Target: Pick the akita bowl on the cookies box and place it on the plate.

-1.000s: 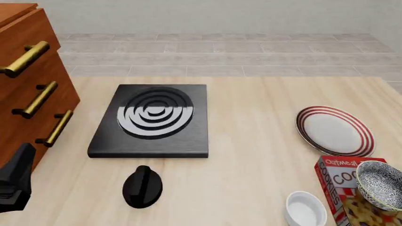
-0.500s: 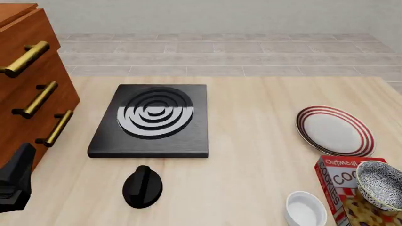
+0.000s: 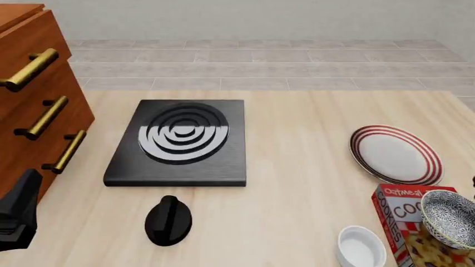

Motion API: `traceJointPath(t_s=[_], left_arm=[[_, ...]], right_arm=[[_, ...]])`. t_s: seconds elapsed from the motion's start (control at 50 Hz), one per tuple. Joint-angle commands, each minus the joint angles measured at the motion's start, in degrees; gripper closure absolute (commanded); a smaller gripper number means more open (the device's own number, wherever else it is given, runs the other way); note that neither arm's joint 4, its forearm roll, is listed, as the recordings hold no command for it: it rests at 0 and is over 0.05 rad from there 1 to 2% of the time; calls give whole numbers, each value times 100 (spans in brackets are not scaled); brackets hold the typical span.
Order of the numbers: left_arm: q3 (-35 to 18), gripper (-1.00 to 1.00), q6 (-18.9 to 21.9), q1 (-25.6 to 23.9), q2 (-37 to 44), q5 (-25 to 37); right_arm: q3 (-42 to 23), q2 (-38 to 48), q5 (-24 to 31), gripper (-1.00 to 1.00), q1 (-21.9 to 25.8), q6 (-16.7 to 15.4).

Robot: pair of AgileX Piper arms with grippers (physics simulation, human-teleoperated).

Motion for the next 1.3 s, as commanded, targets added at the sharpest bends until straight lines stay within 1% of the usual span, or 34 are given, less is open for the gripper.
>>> traceJointPath(t_s=[0.02,0.06,0.22,0.32,0.4,0.42,0.52,0.54,0.72,0.82,1.08,1.12,1.14,1.18,1.3], left_arm=[[0,-100,0,0,0,0],[0,-100,0,0,0,0],[0,-100,0,0,0,0],[0,-100,0,0,0,0],[0,-100,0,0,0,0],[0,-100,0,0,0,0],[0,-100,0,0,0,0],[0,-100,0,0,0,0],[0,-100,0,0,0,0],[0,-100,0,0,0,0],[0,-100,0,0,0,0],[0,-100,0,0,0,0],[0,-100,0,0,0,0],[0,-100,0,0,0,0],[0,-100,0,0,0,0]], right_arm=[[216,99,-215,-100,-220,75],[238,85,-215,-100,-203,123],[305,120,-280,-100,-275,110],[371,205,-398,-100,-449,122],[415,214,-430,-100,-479,126],[439,204,-435,-100,-468,175],[518,287,-546,-100,-522,151],[532,294,-555,-100,-518,191],[654,393,-705,-100,-517,209],[766,501,-846,-100,-504,182],[878,601,-986,-100,-456,187],[911,603,-1004,-100,-420,244],[944,578,-988,-100,-344,336],[930,583,-985,-100,-359,262],[962,624,-1035,-100,-370,239]])
